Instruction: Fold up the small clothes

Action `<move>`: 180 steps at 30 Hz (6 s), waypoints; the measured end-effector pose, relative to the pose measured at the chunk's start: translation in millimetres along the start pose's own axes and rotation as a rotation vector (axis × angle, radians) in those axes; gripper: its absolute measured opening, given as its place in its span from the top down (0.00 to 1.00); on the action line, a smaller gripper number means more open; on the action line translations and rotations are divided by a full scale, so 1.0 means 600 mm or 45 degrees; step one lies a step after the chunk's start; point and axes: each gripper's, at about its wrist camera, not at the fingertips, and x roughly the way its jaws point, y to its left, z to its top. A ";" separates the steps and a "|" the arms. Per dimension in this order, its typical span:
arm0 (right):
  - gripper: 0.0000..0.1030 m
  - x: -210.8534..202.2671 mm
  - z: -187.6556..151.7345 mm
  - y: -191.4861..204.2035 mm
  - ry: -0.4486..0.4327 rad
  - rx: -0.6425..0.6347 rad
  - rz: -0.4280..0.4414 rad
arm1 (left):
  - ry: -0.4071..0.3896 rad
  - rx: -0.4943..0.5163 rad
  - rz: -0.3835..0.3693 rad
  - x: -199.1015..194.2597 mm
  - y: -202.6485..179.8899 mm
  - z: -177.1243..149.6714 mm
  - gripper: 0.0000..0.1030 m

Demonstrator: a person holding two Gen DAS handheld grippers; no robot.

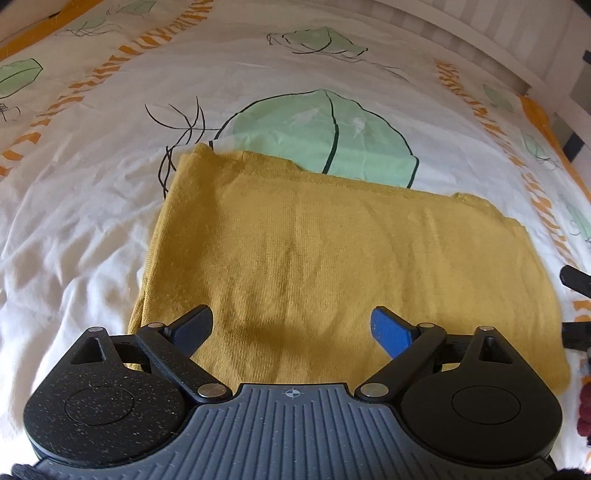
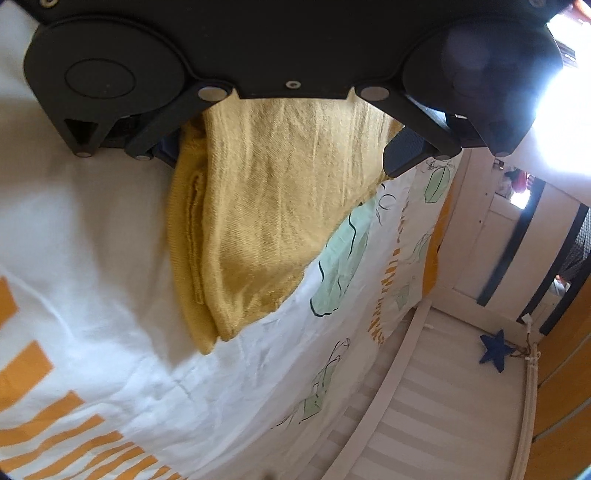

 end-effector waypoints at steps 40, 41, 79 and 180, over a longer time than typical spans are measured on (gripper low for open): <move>0.76 0.033 -0.008 0.174 -0.071 -0.388 -0.350 | -0.162 -0.118 0.064 -0.054 0.124 0.110 0.10; 0.76 0.040 -0.009 0.188 -0.065 -0.394 -0.348 | -0.163 -0.127 0.065 -0.056 0.130 0.111 0.10; 0.33 0.342 -0.221 0.430 0.266 -0.833 -0.259 | -0.222 -0.236 0.101 -0.130 0.243 0.093 0.10; 0.24 0.226 -0.343 0.376 0.315 -1.029 0.010 | -0.055 -0.276 -0.334 -0.034 0.231 0.026 0.32</move>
